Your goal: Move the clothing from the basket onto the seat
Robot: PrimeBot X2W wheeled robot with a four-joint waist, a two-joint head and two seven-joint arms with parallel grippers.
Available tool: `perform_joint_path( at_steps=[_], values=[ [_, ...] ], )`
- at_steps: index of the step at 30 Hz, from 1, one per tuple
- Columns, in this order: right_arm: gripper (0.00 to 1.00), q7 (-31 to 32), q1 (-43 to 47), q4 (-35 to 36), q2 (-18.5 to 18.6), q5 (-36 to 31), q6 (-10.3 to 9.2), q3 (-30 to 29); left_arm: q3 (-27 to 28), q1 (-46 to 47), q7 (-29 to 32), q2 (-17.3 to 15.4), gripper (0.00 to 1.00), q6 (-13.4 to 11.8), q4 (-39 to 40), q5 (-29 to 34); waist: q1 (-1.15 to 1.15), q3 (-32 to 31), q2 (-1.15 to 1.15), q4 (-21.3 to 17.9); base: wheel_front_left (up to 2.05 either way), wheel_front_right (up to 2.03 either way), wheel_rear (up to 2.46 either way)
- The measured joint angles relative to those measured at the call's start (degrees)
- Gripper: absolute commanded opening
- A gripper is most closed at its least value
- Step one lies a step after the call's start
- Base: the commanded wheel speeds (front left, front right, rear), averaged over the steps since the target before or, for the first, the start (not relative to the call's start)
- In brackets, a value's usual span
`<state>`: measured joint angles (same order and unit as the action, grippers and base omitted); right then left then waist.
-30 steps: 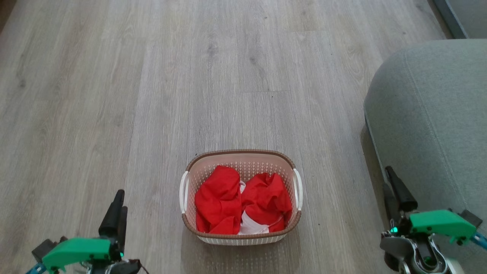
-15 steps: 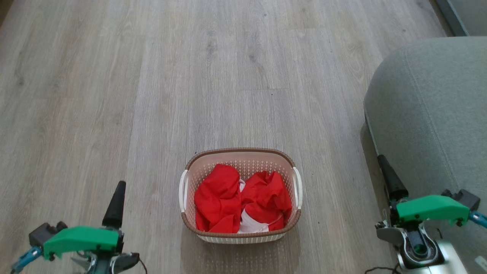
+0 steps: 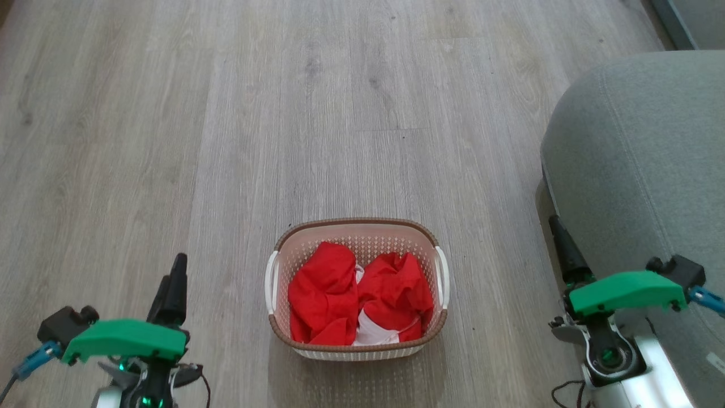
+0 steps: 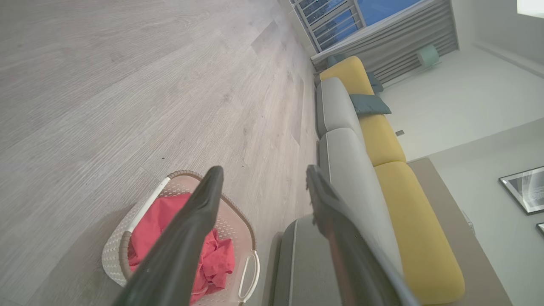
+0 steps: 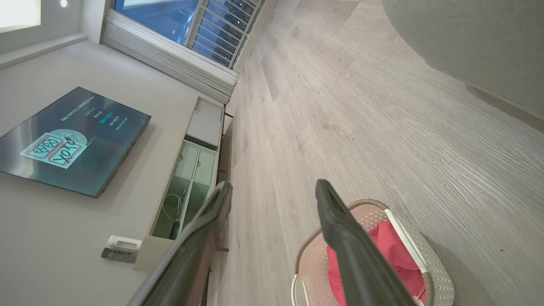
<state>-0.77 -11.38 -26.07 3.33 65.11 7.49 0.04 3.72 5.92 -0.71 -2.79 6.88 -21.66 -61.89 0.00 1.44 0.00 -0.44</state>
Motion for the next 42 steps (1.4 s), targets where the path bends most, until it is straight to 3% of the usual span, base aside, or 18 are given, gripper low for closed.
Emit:
perform_joint_path(
  at_steps=[42],
  values=[
    [1.0,-7.0,-10.0,-3.1,1.3,-30.1,0.0,5.6,1.4,7.9,-7.0,-0.3,1.0,0.1,-3.0,31.0,0.0,1.2,0.0,-0.6,0.0,0.0,0.0]
  ],
)
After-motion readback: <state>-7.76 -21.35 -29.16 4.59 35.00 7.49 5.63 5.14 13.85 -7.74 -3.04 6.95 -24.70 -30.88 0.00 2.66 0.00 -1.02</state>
